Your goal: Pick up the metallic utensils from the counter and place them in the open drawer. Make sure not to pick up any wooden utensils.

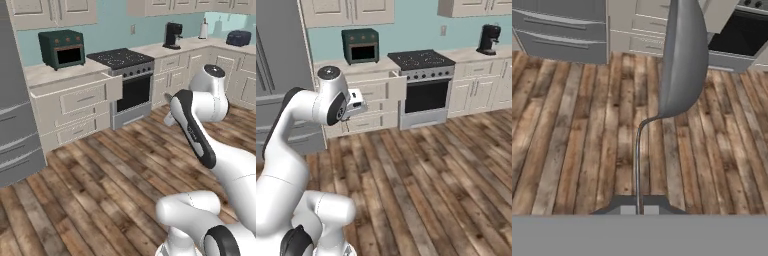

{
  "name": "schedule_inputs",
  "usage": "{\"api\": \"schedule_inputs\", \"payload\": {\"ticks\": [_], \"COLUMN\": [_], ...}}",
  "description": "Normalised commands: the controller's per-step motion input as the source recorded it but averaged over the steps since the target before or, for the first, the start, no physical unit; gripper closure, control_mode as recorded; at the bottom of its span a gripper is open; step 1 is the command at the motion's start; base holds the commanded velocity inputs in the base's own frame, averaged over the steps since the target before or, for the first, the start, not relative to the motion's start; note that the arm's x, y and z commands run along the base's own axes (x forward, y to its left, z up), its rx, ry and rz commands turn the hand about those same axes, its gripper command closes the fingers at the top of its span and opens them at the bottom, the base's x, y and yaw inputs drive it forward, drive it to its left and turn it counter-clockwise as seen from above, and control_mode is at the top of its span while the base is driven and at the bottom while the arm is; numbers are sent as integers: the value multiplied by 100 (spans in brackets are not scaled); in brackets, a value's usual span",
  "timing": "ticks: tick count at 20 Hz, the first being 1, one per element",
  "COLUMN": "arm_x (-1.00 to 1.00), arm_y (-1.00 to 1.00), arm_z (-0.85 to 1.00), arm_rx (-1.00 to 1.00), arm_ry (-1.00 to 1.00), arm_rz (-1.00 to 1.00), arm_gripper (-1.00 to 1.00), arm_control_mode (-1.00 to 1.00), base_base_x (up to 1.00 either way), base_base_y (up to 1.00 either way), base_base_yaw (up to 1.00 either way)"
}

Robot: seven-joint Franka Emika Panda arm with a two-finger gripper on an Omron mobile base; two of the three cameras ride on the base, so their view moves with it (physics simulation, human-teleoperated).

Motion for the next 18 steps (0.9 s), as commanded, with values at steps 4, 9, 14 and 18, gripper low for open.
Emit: {"api": "schedule_inputs", "payload": {"ticks": [4, 9, 14, 18], "arm_x": [0, 0, 0, 0], "arm_y": [0, 0, 0, 0], "arm_z": [0, 0, 0, 0], "arm_rx": [0, 0, 0, 0], "arm_ry": [0, 0, 0, 0], "arm_rz": [0, 0, 0, 0], "arm_gripper": [100, 100, 100, 100], "arm_control_mode": [100, 100, 100, 100], "base_base_x": [100, 100, 99, 83], "base_base_y": [2, 1, 21, 2], "base_base_yaw": [26, 24, 16, 12]}}
